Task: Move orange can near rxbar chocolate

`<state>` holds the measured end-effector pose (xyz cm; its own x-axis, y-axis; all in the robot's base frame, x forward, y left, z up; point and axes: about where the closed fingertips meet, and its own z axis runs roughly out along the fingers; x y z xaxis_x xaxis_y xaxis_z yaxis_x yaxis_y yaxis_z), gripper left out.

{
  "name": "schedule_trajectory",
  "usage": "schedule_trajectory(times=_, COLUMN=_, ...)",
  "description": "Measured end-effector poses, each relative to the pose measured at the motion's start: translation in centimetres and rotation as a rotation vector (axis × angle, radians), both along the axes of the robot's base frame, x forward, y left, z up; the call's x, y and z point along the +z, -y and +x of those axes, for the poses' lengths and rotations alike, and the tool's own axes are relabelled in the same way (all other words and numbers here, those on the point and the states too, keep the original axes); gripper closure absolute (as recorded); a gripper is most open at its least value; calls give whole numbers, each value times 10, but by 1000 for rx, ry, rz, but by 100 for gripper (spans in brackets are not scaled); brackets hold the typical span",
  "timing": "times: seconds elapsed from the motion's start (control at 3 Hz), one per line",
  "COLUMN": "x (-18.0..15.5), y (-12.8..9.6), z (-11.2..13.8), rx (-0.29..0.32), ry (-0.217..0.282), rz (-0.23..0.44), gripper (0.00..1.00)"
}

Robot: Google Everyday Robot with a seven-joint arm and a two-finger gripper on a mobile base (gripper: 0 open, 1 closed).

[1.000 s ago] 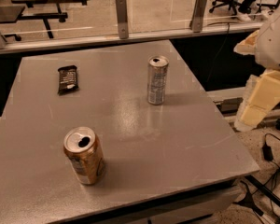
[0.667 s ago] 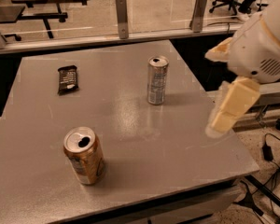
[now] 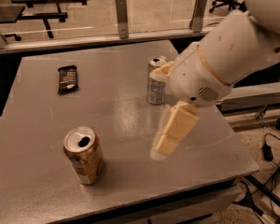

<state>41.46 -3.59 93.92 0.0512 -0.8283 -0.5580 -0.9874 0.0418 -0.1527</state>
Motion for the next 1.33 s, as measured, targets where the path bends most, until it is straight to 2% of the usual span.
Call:
schedule_trajectory(times=0.33, x=-17, y=-52, z=-11, rx=92, ry=7, rz=27, gripper=0)
schedule_trajectory(times=0.67, x=-34, y=-97, z=-26, rx=182, ry=-8, rz=33, gripper=0)
schedule_trajectory(times=1.0, x=-44, y=-121, z=-36, rx=233, ry=-39, rz=44, gripper=0)
schedule_trajectory(times=1.33, x=-46, y=-132, z=-44, rx=266, ry=-69, rz=64, gripper=0)
